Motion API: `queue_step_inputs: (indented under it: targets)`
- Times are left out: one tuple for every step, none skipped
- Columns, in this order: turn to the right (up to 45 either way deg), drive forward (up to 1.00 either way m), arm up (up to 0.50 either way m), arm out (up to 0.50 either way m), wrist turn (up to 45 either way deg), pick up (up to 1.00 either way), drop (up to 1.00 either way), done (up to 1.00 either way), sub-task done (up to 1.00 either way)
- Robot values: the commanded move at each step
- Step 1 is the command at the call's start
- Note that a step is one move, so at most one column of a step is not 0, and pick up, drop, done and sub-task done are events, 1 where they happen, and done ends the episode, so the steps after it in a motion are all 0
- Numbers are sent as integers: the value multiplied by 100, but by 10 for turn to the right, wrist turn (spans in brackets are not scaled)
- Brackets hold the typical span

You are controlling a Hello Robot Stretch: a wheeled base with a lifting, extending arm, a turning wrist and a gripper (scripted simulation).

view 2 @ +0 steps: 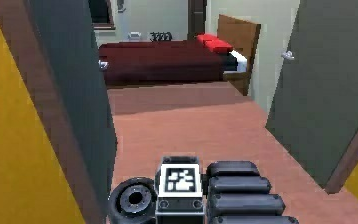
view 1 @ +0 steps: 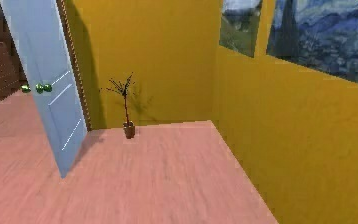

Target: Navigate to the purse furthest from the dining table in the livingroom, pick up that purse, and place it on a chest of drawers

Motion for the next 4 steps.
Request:
queue_step_inputs:
  targets:
    - [150,0,0,0,0,0,0,0,0]
    - [0,30,0,0,0,0,0,0,0]
    - [-450,0,0,0,0,0,0,0,0]
    - [-90,0,0,0,0,0,0,0,0]
